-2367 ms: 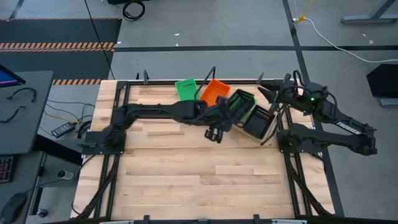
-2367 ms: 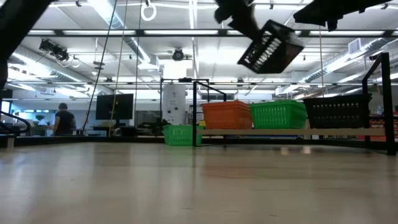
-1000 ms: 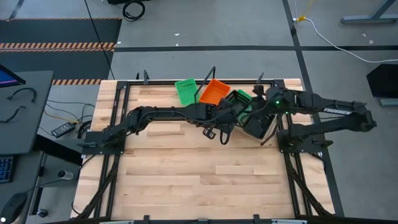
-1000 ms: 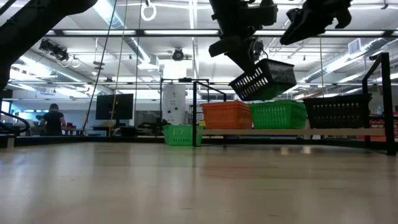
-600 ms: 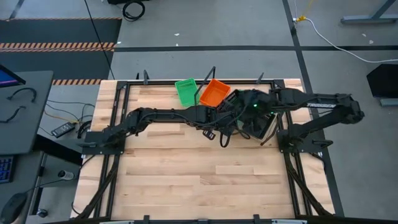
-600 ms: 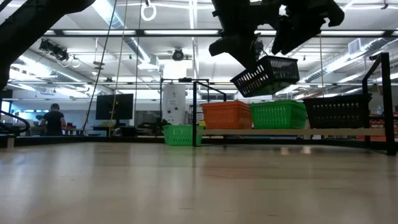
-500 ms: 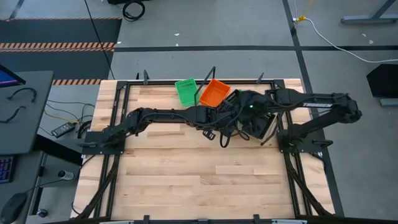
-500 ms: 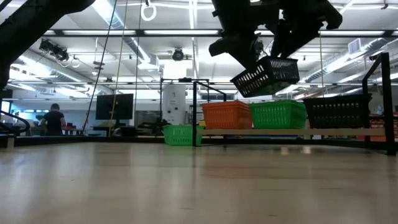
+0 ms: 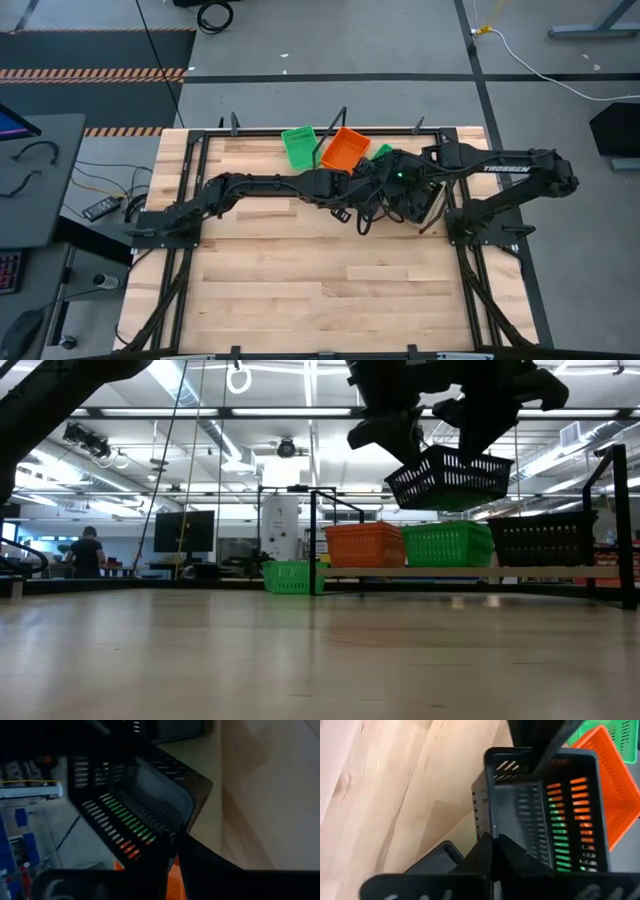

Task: Stack baskets on shelf by color
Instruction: Stack the black basket on top of the black basket on the shelf

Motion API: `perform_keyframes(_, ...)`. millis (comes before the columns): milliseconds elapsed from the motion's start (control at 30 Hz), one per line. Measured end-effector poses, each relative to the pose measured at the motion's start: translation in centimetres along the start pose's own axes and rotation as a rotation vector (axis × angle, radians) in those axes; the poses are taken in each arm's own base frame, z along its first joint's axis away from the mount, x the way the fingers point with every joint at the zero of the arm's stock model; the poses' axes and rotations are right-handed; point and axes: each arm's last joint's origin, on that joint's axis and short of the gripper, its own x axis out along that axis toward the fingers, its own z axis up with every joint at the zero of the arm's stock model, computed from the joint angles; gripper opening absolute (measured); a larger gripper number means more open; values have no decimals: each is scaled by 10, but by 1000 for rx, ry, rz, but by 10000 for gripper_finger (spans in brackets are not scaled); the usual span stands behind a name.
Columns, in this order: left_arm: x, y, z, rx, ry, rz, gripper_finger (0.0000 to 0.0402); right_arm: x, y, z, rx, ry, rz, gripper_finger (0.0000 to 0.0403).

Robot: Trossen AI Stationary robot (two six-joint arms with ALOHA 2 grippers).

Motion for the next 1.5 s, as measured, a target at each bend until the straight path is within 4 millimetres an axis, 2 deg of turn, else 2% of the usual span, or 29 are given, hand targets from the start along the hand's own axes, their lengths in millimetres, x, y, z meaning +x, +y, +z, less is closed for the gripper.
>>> perform_keyframes(300, -1, 9, 0, -77, -32, 42, 45, -15, 0, -10, 5, 15, -95, 13)
perform_keyframes(367, -1, 11, 0, -88, -54, 39, 60, -18, 0, -13, 6, 27, -95, 11)
perform_keyframes(500, -13, 21, 2, -139, -177, 19, 103, -19, -1, -18, 26, 61, -117, 12)
perform_keyframes(667, -22, 25, -2, -149, -179, 12, 166, -20, -1, -21, 21, 83, -118, 12)
perform_keyframes(767, -26, 37, -20, -175, -136, 1, 195, -23, 2, -27, 11, 105, -71, 12)
perform_keyframes(867, -33, 62, -48, -258, -147, -27, 210, -27, 8, -34, -50, 137, -5, 12)
perform_keyframes(1033, -52, 108, -105, -490, -372, -201, 198, -37, 14, -44, -68, 165, 20, 14)
perform_keyframes(1133, -64, 125, -129, -573, -516, -287, 179, -41, 17, -47, -108, 160, 32, 14)
perform_keyframes(1333, -71, 134, -144, -592, -630, -371, 154, -46, 25, -54, -377, 197, 104, 15)
perform_keyframes(1500, -71, 136, -151, -599, -665, -427, 149, -46, 29, -53, -417, 179, 156, 16)
